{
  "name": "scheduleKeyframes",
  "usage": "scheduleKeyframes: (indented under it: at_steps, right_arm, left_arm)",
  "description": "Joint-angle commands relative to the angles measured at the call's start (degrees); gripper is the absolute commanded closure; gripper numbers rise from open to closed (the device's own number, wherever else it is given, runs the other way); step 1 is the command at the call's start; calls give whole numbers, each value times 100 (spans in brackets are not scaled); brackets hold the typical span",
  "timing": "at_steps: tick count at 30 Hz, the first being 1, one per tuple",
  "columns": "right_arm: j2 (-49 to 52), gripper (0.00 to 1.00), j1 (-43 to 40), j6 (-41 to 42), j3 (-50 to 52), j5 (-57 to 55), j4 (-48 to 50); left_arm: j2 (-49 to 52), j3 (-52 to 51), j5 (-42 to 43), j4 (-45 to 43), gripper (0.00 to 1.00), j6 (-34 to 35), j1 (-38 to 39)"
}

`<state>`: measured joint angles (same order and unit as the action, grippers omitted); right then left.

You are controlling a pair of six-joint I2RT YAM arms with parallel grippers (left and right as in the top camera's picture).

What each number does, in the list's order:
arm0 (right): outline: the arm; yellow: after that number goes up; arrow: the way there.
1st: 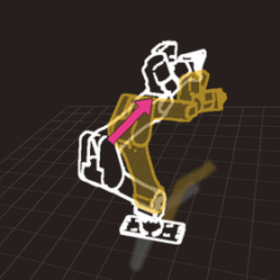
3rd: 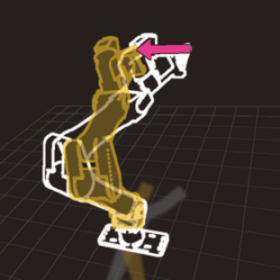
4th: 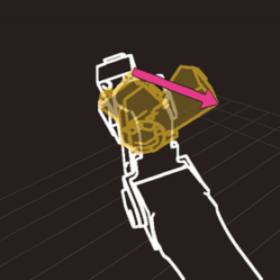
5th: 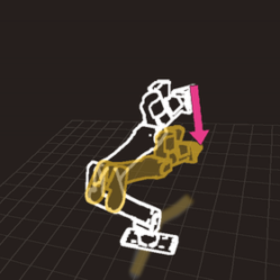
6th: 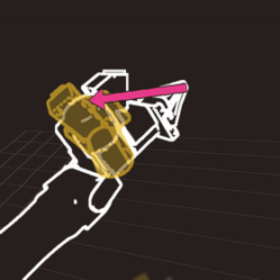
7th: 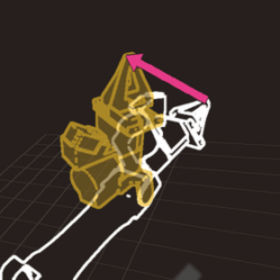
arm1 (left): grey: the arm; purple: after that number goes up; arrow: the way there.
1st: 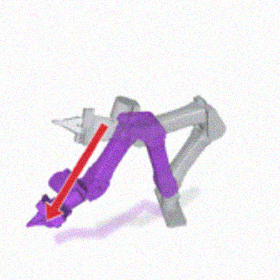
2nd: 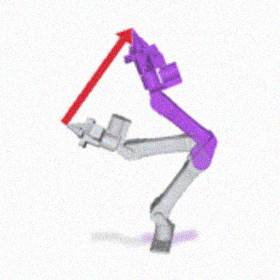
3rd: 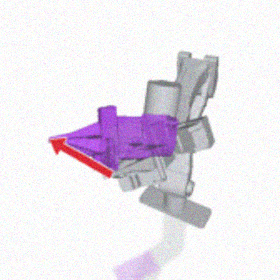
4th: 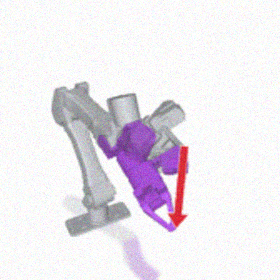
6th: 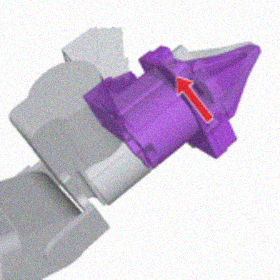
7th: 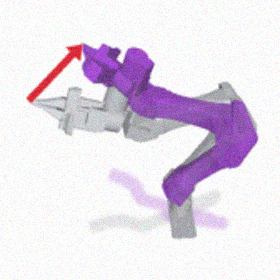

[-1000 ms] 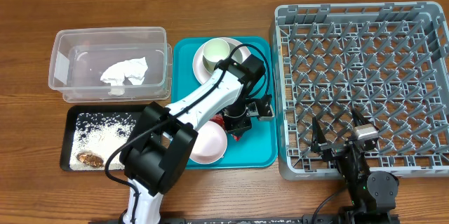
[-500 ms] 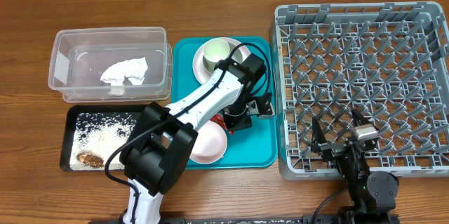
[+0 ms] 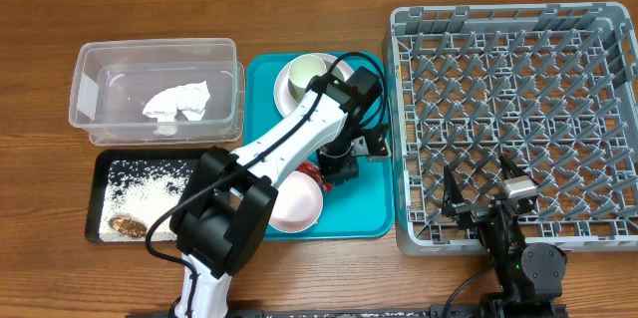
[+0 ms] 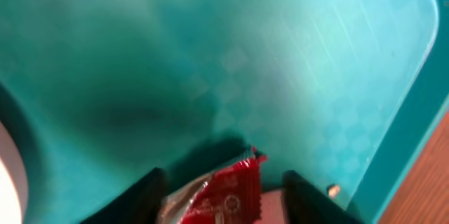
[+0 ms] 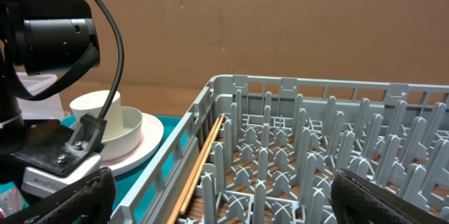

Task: Sort waste into correct bins and load items into the dishwasher
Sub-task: 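Lift the red wrapper with the left gripper off the teal tray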

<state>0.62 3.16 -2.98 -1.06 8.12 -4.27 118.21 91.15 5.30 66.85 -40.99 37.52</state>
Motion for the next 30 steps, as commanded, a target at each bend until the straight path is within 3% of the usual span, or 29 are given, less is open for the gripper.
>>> scheduleKeyframes:
  at_steps: [1,8,21,23,24,25,27,30]
  right_arm:
    - [-46,0,42,22,61,-20,28]
    - [-46,0,42,22,61,-17,28]
    - [-46,0,42,22,61,-17,28]
    - [-46,0,42,22,61,-17,28]
    - [-46,0,42,22,61,-17,28]
    - [-46,0,42,22,61,-17,28]
    - [-46,0,42,22,61,-17,28]
    - [-46,0,42,22,61,-17,28]
  left_arm:
    - [-24,94,11,221,36,-57,0]
    - [-24,2,-2,468,36,0,-2]
    - [-24,-656,-595,-313,39,284,-4]
    - [-24,-656,-595,-348,52,284,-4]
    - [-24,-656,-595,-380,68,284,-4]
    - [-24,-656,-592,-409,78,286,-4]
    - [-24,-656,-590,-437,88,286,-4]
    - [-24,-656,-597,-485,95,284,-4]
